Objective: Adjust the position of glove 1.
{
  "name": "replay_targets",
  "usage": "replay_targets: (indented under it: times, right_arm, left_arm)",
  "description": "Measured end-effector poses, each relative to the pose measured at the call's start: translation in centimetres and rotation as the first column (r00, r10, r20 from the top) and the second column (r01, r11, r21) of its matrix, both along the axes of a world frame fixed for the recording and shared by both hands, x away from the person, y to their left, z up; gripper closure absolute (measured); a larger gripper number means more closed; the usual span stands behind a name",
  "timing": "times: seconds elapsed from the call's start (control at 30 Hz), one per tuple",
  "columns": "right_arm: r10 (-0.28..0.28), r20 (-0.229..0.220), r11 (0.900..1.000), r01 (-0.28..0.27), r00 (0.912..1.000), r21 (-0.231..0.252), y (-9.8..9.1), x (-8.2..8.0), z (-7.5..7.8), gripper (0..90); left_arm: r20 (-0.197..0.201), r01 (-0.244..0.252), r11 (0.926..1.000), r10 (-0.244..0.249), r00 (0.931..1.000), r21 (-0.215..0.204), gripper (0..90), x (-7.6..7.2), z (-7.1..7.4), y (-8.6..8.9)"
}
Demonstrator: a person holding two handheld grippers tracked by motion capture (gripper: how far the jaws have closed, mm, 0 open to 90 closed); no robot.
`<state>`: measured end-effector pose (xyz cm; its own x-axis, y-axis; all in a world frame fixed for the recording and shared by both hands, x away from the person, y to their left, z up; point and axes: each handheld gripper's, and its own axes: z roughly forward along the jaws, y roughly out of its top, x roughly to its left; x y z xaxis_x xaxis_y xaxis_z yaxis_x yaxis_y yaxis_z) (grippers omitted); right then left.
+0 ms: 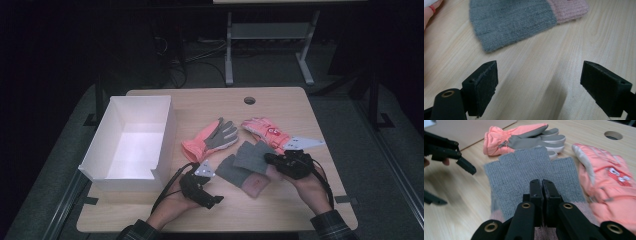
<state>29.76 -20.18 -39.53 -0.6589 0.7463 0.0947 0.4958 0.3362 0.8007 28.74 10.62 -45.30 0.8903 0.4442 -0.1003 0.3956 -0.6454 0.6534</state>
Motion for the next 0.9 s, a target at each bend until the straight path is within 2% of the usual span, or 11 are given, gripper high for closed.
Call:
replay_targets:
  times: [0.1,0.13,0.3,0.67,0.73,0.8,0.83,0.87,0.9]
  right_arm:
    - [-0.011,0.001,0.9999,0.011,0.9999,-0.005,0.9,0.3,-0.2,87.2]
    - [-0.008,-0.002,1.0000,0.008,1.0000,-0.006,1.8,0.5,-0.5,87.2]
    - [-0.004,-0.014,0.9999,0.003,0.9999,-0.016,3.9,0.8,-1.4,87.1]
    - [0.006,-0.082,0.9973,-0.011,0.9966,-0.072,5.8,0.9,-3.6,86.2]
    - [0.006,-0.101,0.9969,-0.014,0.9948,-0.078,6.0,1.0,-4.0,83.3]
    - [0.020,-0.094,0.9963,-0.028,0.9954,-0.082,6.0,1.0,-4.2,75.8]
    - [0.020,-0.094,0.9963,-0.028,0.9954,-0.082,6.0,1.0,-4.2,75.8]
    - [0.020,-0.078,0.9972,-0.025,0.9967,-0.070,5.7,1.0,-4.0,70.6]
    - [0.020,-0.070,0.9972,-0.025,0.9973,-0.071,5.5,1.0,-3.9,69.6]
  left_arm:
    - [0.002,0.003,1.0000,-0.003,1.0000,0.001,14.1,0.0,0.0,0.1]
    - [0.002,0.001,1.0000,-0.001,1.0000,0.002,14.1,0.0,0.1,0.2]
    - [0.010,0.004,1.0000,-0.004,0.9999,0.004,14.1,0.1,0.2,0.3]
    - [0.008,0.022,0.9994,-0.022,0.9997,0.025,14.1,0.2,0.1,0.3]
    - [0.005,0.020,0.9995,-0.020,0.9998,0.026,14.1,0.1,0.1,0.3]
    - [0.003,0.019,0.9995,-0.020,0.9998,0.026,14.1,0.1,0.1,0.3]
    - [0.003,0.019,0.9995,-0.020,0.9998,0.026,14.1,0.1,0.1,0.3]
    - [0.003,0.019,0.9995,-0.019,0.9998,0.026,14.1,0.1,0.1,0.3]
    - [0.002,0.020,0.9994,-0.021,0.9998,0.027,14.1,0.1,0.1,0.3]
